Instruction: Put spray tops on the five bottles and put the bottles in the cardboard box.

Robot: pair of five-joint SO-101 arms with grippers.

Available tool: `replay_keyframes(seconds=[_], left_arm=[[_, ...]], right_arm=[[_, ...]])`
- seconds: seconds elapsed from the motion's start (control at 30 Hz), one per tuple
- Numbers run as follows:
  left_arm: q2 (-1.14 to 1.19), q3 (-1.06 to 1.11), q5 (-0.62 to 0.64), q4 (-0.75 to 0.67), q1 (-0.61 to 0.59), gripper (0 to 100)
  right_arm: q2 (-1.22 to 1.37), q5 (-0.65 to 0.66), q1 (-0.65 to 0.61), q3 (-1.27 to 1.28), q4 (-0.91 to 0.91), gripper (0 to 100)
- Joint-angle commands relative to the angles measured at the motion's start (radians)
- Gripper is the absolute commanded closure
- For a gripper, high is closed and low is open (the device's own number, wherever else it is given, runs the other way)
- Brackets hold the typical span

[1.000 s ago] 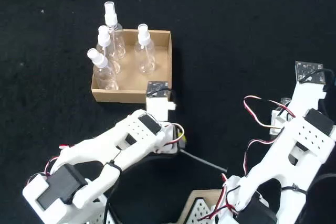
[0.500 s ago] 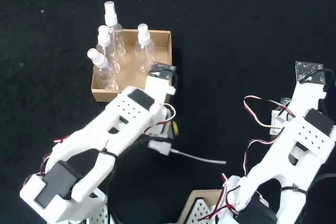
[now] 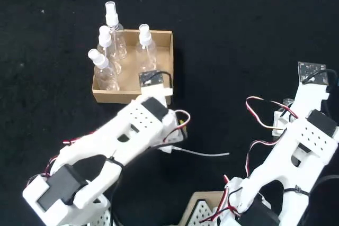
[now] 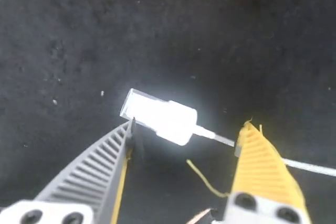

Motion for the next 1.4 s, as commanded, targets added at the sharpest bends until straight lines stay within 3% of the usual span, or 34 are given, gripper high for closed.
replay_keyframes(seconds=[0.0,0.63,1.07,1.3,1.37], left_arm=[[-0.006,0.058,0.077,-0.081,0.048,71],[-0.005,0.156,0.126,-0.190,0.007,71],[-0.003,0.200,0.121,-0.196,0.019,71],[-0.003,0.255,0.094,-0.278,0.047,71],[-0.003,0.259,0.094,-0.285,0.047,75]], right_arm=[[-0.047,0.006,-0.012,-0.007,-0.003,98.8],[-0.047,0.060,-0.008,-0.007,-0.002,98.8],[-0.053,0.060,-0.008,-0.007,0.003,98.8],[-0.053,0.060,-0.008,-0.007,0.005,98.8],[-0.053,0.060,-0.008,-0.007,0.005,98.8]])
